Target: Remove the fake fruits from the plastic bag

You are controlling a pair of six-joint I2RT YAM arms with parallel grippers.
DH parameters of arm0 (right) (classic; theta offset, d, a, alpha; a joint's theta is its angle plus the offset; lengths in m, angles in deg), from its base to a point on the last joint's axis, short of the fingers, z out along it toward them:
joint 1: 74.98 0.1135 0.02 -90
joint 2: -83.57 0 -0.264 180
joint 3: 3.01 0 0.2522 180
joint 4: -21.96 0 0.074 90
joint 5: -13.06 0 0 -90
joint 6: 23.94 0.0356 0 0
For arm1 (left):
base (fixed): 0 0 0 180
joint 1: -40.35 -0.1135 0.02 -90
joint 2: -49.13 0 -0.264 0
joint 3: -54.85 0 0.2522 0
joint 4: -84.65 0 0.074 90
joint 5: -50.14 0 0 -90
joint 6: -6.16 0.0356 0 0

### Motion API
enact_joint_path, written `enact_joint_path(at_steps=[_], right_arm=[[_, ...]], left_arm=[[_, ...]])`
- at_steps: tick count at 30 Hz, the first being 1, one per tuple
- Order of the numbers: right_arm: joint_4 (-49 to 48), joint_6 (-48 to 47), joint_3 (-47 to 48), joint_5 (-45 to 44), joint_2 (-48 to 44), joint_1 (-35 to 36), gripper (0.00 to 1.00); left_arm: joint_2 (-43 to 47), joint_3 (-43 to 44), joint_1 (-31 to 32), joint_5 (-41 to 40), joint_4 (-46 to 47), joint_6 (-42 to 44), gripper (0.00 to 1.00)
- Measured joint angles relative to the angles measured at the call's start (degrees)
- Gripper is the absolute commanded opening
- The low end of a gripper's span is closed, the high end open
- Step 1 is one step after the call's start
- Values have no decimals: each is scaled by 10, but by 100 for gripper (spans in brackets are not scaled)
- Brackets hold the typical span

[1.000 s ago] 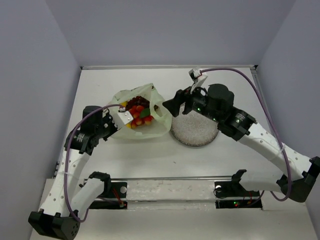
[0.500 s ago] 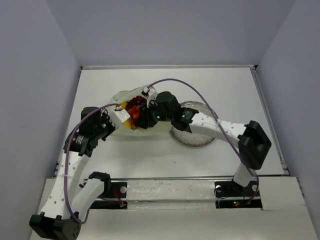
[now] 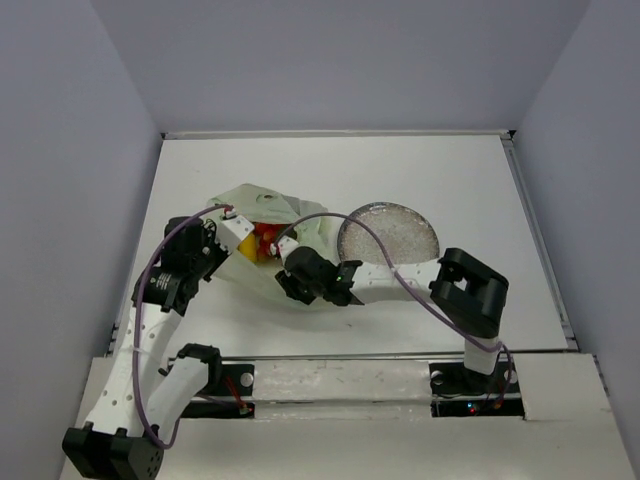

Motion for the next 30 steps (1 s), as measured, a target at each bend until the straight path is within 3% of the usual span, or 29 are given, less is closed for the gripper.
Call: enact_joint_path(at_steps=[4,5,12,23,30], right_arm=[[9,0,-30,-56,-9,12,69],[12,-1,-30,-70,-9,9,80],[34,-2,53,-133,-2,-25,96],[32,38,255,-159,125,-86,97],[43,77,292,-154,185,-101,94]], left_arm=[[-12,-19,0,-11,-1,7,25],[-16,-21,0,-11,-3,9,25],[-44,-19,2,11,-4,10,25],[-49,-11,13,32,-2,10,25],[-57,14,17,50,4,6,25]])
